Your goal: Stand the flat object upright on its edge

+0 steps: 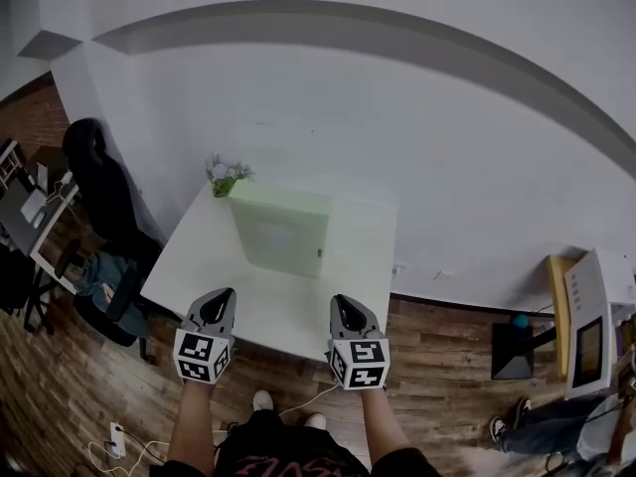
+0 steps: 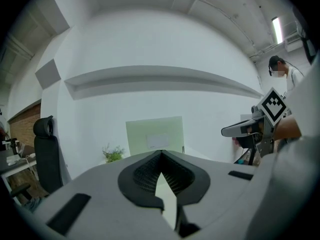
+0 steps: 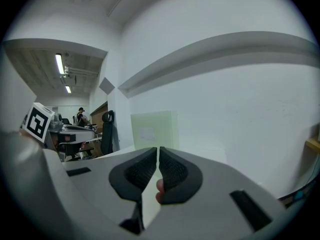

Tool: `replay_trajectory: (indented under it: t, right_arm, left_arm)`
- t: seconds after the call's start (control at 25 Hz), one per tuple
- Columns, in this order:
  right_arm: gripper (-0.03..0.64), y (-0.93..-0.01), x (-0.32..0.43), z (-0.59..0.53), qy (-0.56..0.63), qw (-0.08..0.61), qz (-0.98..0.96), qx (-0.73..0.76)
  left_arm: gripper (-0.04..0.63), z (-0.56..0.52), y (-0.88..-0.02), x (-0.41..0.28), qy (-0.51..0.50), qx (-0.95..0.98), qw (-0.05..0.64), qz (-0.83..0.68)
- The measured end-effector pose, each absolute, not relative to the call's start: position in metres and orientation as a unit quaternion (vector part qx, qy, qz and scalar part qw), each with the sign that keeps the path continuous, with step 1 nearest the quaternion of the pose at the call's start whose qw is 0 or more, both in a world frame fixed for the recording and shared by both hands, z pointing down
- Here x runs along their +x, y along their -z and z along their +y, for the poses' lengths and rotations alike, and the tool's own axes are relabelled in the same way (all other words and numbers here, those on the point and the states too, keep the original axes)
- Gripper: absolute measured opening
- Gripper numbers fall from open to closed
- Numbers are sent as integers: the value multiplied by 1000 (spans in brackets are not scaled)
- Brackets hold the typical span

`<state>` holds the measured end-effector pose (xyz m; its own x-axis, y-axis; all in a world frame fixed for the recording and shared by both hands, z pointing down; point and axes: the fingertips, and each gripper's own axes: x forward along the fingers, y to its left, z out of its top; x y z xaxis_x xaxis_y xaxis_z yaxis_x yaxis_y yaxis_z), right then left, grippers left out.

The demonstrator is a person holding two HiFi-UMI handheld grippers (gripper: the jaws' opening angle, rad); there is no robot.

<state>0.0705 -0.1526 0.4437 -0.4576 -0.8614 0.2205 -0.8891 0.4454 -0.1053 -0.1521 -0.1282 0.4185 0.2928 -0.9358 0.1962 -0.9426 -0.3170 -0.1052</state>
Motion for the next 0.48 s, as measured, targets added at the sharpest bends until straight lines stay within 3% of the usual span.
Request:
replay_trajectory:
  t: [0.48]
  right_arm:
    - [34,-409,56,-132,-83,61,-839,534]
  left_arm:
    - [15,-113,-382,-172,-86,817,-12,-570]
